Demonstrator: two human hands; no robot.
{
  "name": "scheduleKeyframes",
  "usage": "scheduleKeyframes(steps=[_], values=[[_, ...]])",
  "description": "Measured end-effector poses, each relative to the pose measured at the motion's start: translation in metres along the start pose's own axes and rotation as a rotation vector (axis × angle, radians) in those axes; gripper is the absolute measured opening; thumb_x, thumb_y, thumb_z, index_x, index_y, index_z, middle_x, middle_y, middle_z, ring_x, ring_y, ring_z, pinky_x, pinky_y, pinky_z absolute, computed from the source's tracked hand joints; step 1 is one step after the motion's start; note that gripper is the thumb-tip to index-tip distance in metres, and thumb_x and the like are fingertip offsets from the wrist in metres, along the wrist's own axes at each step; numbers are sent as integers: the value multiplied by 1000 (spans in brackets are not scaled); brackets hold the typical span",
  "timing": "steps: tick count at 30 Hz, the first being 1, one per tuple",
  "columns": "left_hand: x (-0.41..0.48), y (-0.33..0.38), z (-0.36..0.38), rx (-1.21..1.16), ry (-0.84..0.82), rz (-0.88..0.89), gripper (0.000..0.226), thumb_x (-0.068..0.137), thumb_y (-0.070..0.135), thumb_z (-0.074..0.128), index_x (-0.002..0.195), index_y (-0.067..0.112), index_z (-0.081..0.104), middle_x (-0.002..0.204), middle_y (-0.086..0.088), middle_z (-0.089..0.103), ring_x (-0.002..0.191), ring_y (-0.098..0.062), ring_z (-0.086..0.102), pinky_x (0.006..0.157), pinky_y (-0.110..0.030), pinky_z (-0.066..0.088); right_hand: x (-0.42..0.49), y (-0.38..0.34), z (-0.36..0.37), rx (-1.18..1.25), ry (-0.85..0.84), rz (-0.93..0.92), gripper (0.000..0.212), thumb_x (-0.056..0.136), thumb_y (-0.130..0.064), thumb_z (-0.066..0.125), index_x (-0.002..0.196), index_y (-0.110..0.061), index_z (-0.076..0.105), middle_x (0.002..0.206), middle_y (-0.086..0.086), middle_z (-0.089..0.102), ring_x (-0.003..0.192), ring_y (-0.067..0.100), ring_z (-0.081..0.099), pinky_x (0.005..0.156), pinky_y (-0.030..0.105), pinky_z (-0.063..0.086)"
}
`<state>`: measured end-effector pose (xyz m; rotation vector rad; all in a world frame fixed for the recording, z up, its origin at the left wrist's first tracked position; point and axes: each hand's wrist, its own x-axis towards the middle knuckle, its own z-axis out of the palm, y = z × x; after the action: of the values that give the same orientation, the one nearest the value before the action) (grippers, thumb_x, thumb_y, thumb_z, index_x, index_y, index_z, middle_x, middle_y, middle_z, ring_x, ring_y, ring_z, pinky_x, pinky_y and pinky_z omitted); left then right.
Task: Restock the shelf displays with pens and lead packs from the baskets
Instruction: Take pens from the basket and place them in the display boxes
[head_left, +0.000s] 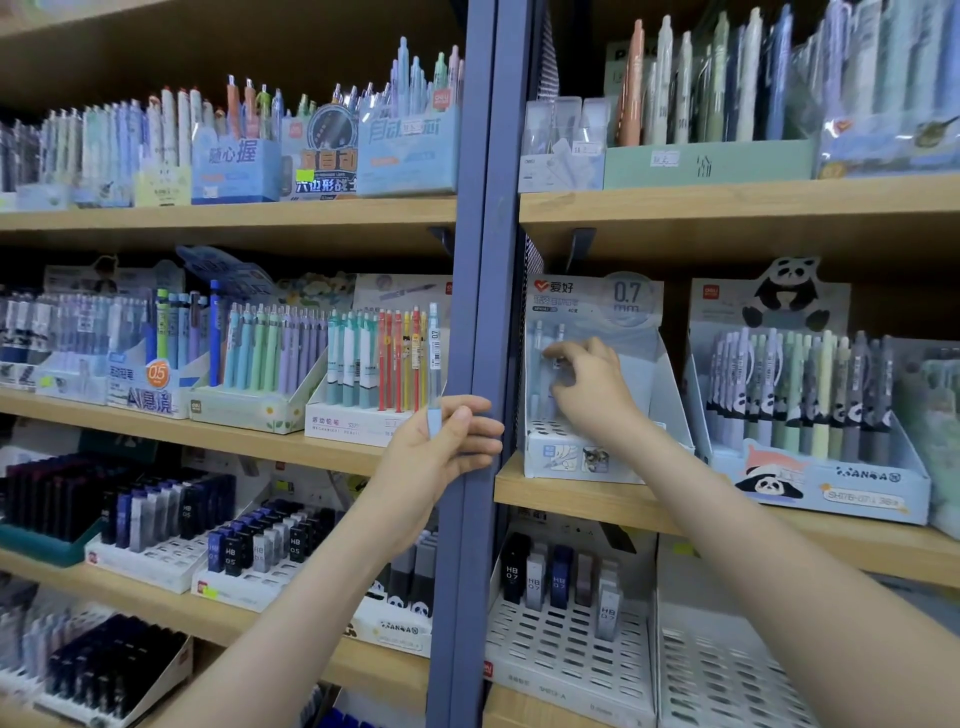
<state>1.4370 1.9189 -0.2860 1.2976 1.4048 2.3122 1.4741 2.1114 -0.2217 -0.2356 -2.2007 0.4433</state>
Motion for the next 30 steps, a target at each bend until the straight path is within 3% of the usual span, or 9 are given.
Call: scheduleKeyframes(steps=[5,10,14,23,30], values=[[-1,-1,0,13,-8,-5,20,100,14,43,105,8,61,82,-1,71,77,-13,68,72,-22,55,0,-2,-4,25,38,-59,55,87,6,45,136,-18,45,131,4,38,130,19,26,91,12,20],[-1,-1,-1,23,-3,-6,20,99,15,44,106,7,61,83,-2,71,77,-14,67,72,-23,55,11,-6,-10,-163,13,-142,70,87,8,40,150,-21,27,153,2,23,138,21,15,112,33,16],[-1,-1,0,33,-10,0,20,100,15,43,106,7,61,82,-1,71,77,-13,67,73,-23,55,17,-5,-10,-294,-52,-178,76,83,9,39,151,-22,23,156,-2,21,135,24,18,108,36,20],[-2,-2,-1,31,-12,-2,20,100,15,43,107,6,61,82,-2,71,77,-14,67,72,-23,55,25,-9,-14,-306,-81,-190,73,82,12,39,149,-15,26,150,5,29,131,27,24,109,38,23],[-2,-1,3,32,-27,-12,20,100,14,43,108,7,60,83,-3,71,77,-15,67,75,-26,56,22,-11,-19,-336,-114,-176,80,78,11,40,149,-24,26,152,2,26,133,26,21,105,39,23]])
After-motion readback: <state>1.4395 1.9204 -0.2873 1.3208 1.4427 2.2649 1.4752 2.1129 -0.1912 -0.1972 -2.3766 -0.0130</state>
